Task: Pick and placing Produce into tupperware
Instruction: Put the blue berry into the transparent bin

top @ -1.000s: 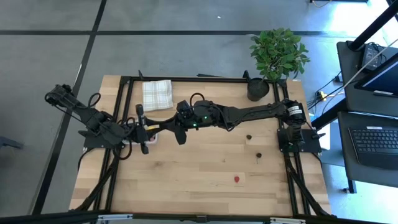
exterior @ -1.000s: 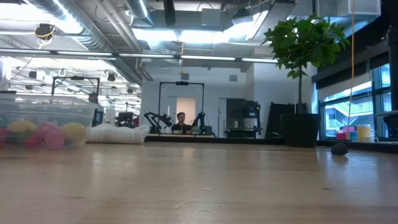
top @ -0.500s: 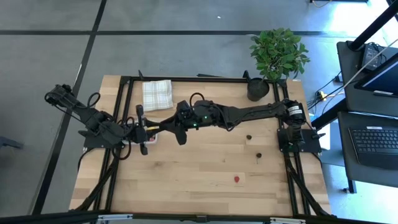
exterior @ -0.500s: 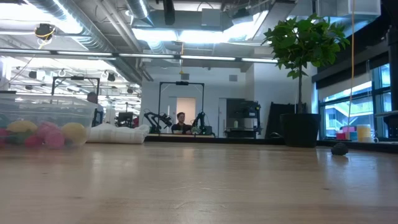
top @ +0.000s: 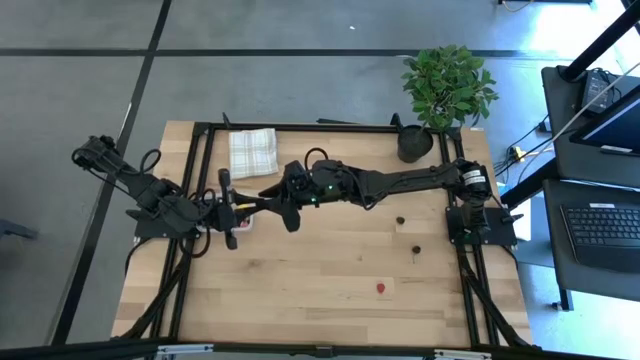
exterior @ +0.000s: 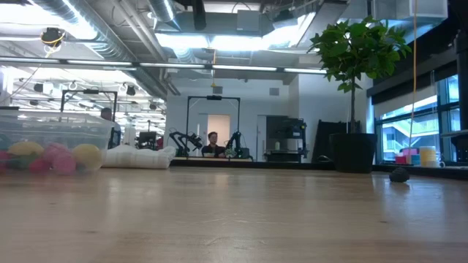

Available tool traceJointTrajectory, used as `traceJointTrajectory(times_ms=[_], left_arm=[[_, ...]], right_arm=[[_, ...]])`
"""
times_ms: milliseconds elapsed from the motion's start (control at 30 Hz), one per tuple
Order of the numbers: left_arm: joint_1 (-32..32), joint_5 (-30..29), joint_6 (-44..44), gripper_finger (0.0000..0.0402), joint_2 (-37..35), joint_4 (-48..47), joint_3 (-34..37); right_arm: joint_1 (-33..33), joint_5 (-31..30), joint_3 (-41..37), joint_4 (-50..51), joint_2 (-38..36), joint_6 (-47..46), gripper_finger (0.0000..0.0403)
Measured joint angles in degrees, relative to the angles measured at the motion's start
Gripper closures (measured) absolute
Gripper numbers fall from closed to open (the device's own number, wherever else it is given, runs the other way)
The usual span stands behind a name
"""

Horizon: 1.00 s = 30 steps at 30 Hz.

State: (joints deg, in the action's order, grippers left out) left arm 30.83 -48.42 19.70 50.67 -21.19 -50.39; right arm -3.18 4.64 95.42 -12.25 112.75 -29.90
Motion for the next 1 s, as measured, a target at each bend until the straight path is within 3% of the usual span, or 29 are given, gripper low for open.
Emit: traceJointTrajectory(times_ms=[367,1000], left_arm=[[0.00,-0.25,0.00,0.0355,-0.04,0.03,-0.05],[0.02,-0.09,-0.07,0.0359,-0.11,0.13,-0.11]], right_arm=[[0.46,0.33,0.00,-0.44,0.09,-2.00,0.0163],[0.46,0.41,-0.04,-2.61,0.11,-1.34,0.0165]])
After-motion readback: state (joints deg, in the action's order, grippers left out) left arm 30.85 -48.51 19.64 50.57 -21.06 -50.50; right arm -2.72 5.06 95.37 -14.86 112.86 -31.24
